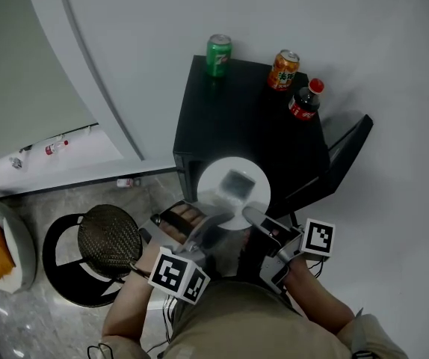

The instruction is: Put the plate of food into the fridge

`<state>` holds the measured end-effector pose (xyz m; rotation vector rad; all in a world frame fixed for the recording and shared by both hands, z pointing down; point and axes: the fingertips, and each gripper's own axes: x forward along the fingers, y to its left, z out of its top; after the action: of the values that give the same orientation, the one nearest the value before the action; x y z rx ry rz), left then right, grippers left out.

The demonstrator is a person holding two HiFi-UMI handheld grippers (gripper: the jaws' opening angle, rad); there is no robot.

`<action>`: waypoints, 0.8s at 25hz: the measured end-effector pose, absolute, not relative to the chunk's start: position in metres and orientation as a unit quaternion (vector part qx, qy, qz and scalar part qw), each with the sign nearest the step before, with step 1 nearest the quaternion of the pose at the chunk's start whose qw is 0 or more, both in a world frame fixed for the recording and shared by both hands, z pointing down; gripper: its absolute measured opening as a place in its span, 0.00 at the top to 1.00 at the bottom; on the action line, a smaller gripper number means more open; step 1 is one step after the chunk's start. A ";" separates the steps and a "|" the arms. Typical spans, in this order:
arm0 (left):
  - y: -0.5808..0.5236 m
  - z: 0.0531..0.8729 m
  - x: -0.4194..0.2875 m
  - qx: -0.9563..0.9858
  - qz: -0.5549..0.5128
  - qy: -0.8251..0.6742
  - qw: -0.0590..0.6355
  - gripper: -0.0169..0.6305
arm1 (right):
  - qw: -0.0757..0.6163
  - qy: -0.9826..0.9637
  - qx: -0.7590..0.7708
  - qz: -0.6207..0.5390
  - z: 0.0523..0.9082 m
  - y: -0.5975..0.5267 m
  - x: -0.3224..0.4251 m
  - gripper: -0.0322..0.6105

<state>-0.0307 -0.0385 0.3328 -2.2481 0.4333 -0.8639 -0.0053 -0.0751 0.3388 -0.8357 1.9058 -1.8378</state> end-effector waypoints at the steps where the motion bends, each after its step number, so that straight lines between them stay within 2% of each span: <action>1: -0.036 0.334 -0.029 -0.865 -0.330 0.165 0.339 0.83 | 0.182 0.674 -0.299 -0.651 0.340 -0.073 -0.004 0.89; 14: -0.003 0.338 0.001 -0.866 -0.333 0.166 0.334 0.83 | 0.188 0.671 -0.300 -0.651 0.343 -0.039 0.026 0.89; 20: 0.015 0.337 0.024 -0.875 -0.335 0.179 0.301 0.80 | 0.179 0.672 -0.297 -0.655 0.345 -0.022 0.050 0.90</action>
<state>0.0235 0.0152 0.3373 -2.3209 0.4737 -0.8887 0.0498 -0.0217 0.3455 -0.8383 1.8998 -1.8504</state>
